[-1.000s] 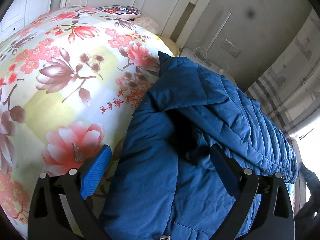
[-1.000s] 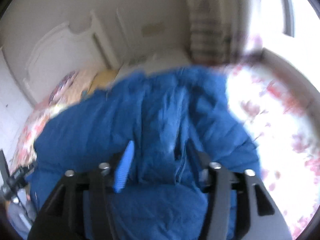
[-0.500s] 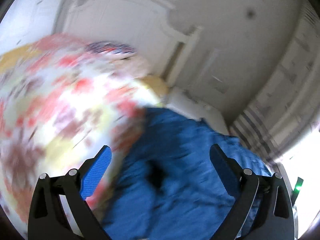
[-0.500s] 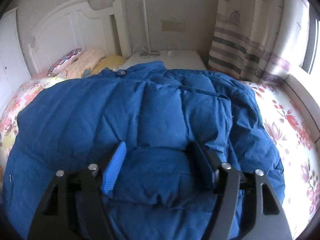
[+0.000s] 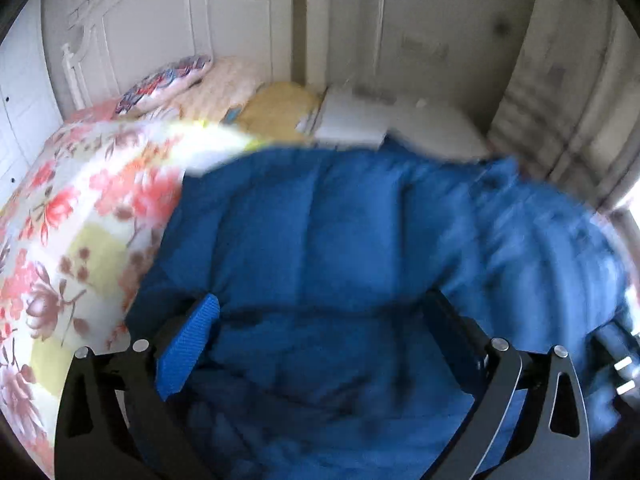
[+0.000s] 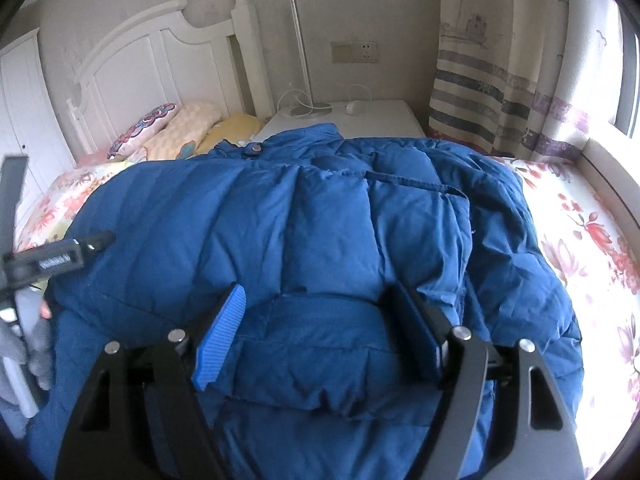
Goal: Fold large clothes
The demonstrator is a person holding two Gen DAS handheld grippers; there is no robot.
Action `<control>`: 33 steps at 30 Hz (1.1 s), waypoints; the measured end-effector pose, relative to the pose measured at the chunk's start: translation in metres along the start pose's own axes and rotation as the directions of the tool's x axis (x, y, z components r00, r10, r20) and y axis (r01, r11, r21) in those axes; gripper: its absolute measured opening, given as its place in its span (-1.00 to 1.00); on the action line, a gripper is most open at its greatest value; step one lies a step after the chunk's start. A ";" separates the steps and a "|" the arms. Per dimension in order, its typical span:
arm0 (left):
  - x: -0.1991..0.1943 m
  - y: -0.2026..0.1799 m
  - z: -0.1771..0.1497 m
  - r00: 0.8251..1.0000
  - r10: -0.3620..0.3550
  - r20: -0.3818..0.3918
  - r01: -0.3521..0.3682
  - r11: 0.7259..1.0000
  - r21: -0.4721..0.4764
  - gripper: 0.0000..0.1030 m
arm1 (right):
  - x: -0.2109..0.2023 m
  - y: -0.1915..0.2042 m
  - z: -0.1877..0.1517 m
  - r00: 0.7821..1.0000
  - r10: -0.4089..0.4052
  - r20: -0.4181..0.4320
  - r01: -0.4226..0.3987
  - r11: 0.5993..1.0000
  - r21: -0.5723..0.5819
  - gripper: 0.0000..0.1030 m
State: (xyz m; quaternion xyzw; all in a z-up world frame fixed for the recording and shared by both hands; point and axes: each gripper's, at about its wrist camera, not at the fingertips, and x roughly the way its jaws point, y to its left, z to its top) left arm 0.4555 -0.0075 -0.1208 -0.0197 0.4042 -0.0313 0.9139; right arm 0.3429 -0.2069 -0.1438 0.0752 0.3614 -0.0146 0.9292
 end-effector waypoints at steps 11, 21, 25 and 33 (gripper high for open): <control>0.053 -0.110 0.015 0.999 0.023 -0.026 -0.016 0.967 0.255 0.91 | -0.002 -0.004 0.000 1.000 0.026 0.014 -0.026 1.000 0.016 0.47; 0.062 0.028 0.065 0.995 -0.020 -0.096 0.015 0.998 -0.053 0.90 | -0.003 -0.006 0.000 0.999 0.046 0.021 -0.047 0.999 0.027 0.51; 0.085 0.039 0.050 0.990 -0.070 -0.121 0.066 0.997 -0.031 0.91 | -0.004 -0.004 -0.001 0.998 0.056 0.024 -0.056 0.998 0.016 0.51; 0.085 0.037 0.043 0.995 -0.049 -0.081 0.047 0.999 -0.025 0.91 | -0.022 0.010 0.014 1.000 0.018 -0.012 -0.018 1.000 -0.023 0.59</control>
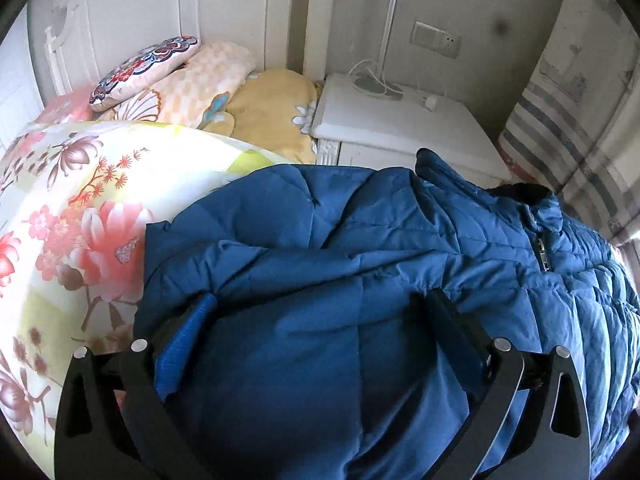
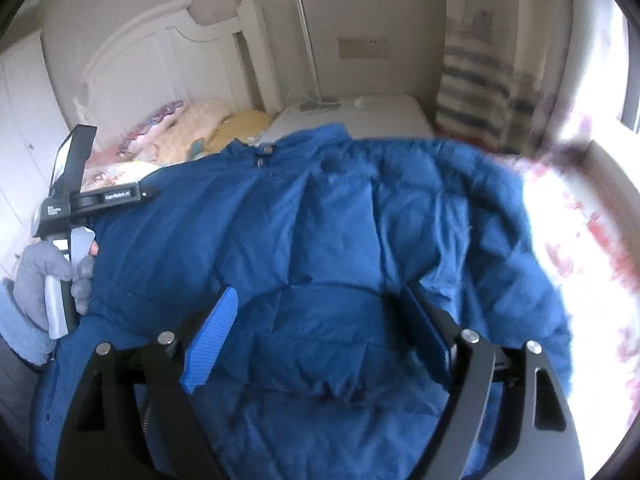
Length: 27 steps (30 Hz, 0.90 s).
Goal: Fold large clothes
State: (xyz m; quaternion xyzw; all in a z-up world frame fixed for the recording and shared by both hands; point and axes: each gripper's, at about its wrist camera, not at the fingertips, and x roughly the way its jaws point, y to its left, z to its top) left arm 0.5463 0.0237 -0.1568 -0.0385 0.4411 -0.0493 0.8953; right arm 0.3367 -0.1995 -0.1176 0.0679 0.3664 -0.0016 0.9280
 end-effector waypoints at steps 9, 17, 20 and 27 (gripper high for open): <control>-0.006 0.002 -0.003 1.000 -0.006 0.018 0.006 1.000 0.000 0.91 | 0.079 0.057 0.044 0.978 -0.063 -0.198 0.013 0.969 -0.246 0.67; -0.004 0.000 -0.003 1.000 0.011 0.017 -0.011 1.000 0.007 0.91 | 0.062 -0.019 0.091 0.995 -0.045 -0.090 0.036 0.994 -0.101 0.66; -0.004 0.000 -0.003 1.000 0.012 0.017 -0.012 1.000 0.008 0.91 | 0.089 -0.085 0.105 0.982 -0.132 -0.139 0.140 0.989 0.052 0.66; -0.004 0.000 -0.003 1.000 0.023 0.020 -0.023 1.000 0.011 0.91 | 0.112 -0.119 0.083 0.983 -0.093 -0.159 0.108 0.990 0.089 0.84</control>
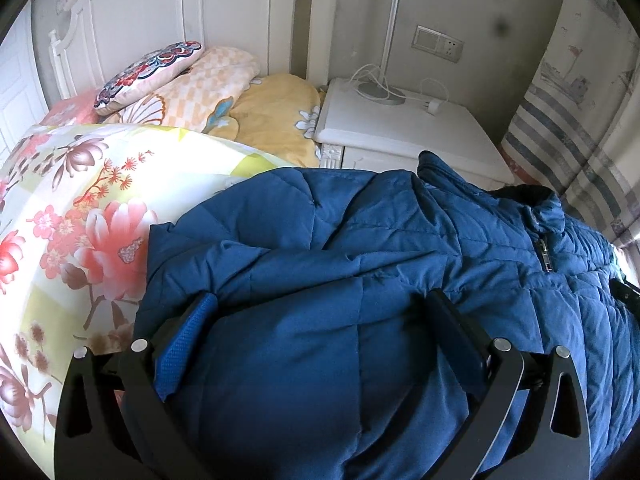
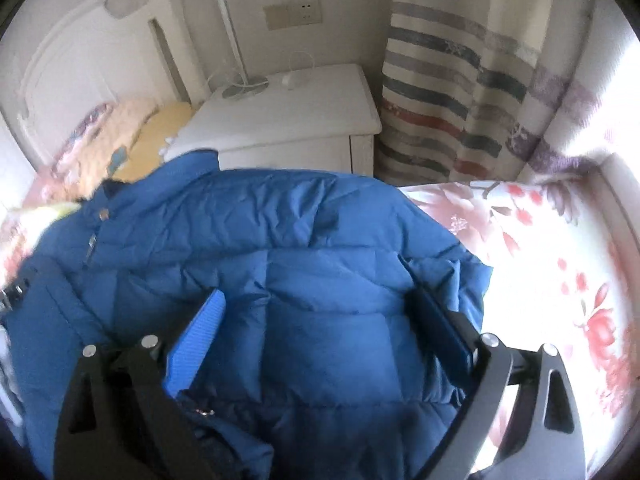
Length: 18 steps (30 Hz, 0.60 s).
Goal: Fold large clothes
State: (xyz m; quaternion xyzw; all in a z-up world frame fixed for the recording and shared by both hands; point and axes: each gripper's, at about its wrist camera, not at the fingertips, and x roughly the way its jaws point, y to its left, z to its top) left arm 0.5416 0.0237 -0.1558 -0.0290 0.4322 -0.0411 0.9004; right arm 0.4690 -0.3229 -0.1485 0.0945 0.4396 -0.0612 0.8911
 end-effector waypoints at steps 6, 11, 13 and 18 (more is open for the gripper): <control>0.000 -0.001 -0.001 1.000 0.002 0.014 -0.003 1.000 0.009 0.91 | -0.058 -0.002 0.006 0.994 -0.021 0.110 0.010 0.995 0.097 0.72; 0.000 0.000 -0.001 1.000 -0.001 0.017 0.000 1.000 0.009 0.91 | -0.111 0.075 -0.017 0.975 0.083 0.205 -0.048 0.985 -0.166 0.73; 0.000 -0.001 -0.001 1.000 0.001 0.017 -0.001 1.000 0.010 0.91 | -0.096 0.098 -0.035 0.985 0.094 0.142 -0.059 0.971 -0.233 0.73; 0.001 0.000 0.000 1.000 0.001 0.016 -0.001 1.000 0.008 0.91 | -0.045 0.102 -0.059 0.995 0.040 0.089 -0.017 0.969 -0.245 0.80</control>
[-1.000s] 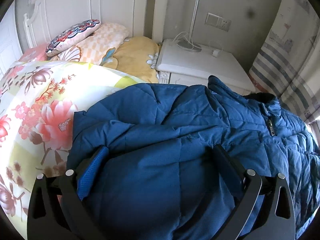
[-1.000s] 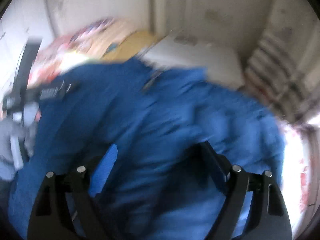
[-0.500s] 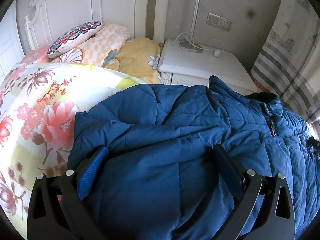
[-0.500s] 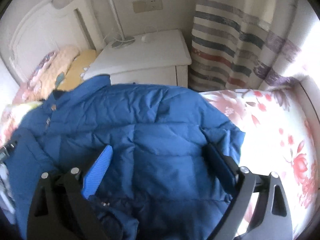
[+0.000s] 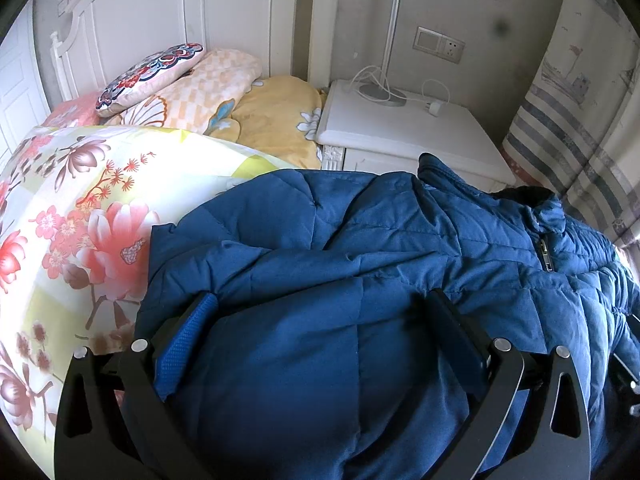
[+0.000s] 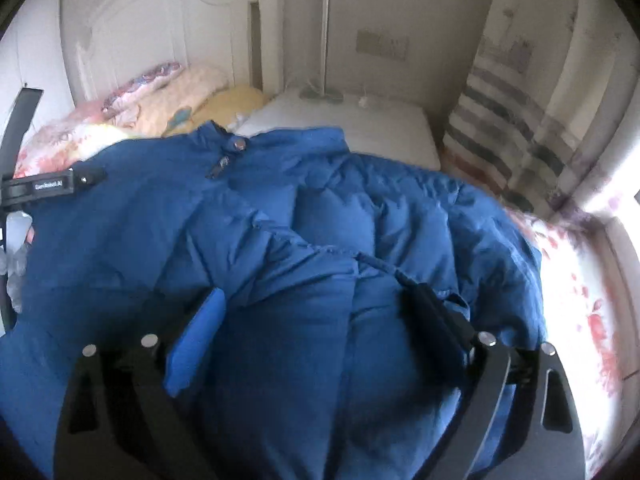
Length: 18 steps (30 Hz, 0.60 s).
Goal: Fold large clothes
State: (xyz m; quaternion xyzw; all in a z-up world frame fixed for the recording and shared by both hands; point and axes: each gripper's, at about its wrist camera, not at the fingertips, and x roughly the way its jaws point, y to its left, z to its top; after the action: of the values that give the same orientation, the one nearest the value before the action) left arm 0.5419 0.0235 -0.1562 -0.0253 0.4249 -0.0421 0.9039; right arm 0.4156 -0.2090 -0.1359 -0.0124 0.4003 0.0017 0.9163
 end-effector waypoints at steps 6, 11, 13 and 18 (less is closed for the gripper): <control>-0.001 0.000 0.001 1.000 0.013 -0.002 -0.013 1.000 -0.006 0.91 | 0.005 -0.005 0.003 1.000 0.022 -0.006 -0.022 0.999 0.023 0.81; -0.020 -0.004 0.000 0.997 0.060 -0.047 -0.059 0.998 0.026 0.83 | 0.003 -0.006 0.002 0.999 0.005 -0.040 -0.004 1.000 0.014 0.84; -0.062 -0.002 -0.011 0.999 0.011 0.031 -0.011 1.000 -0.004 0.80 | -0.022 -0.002 0.008 0.995 -0.032 -0.092 0.038 0.997 0.065 0.81; -0.141 -0.025 -0.079 0.980 -0.192 0.047 0.184 0.974 0.135 0.90 | -0.109 0.040 -0.017 0.992 0.125 0.029 -0.124 0.992 -0.012 0.81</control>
State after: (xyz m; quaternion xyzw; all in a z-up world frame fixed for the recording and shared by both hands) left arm 0.3902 0.0112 -0.0966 -0.0077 0.3898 -0.1545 0.9078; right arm 0.3285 -0.1691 -0.0682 0.0081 0.3867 0.0610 0.9202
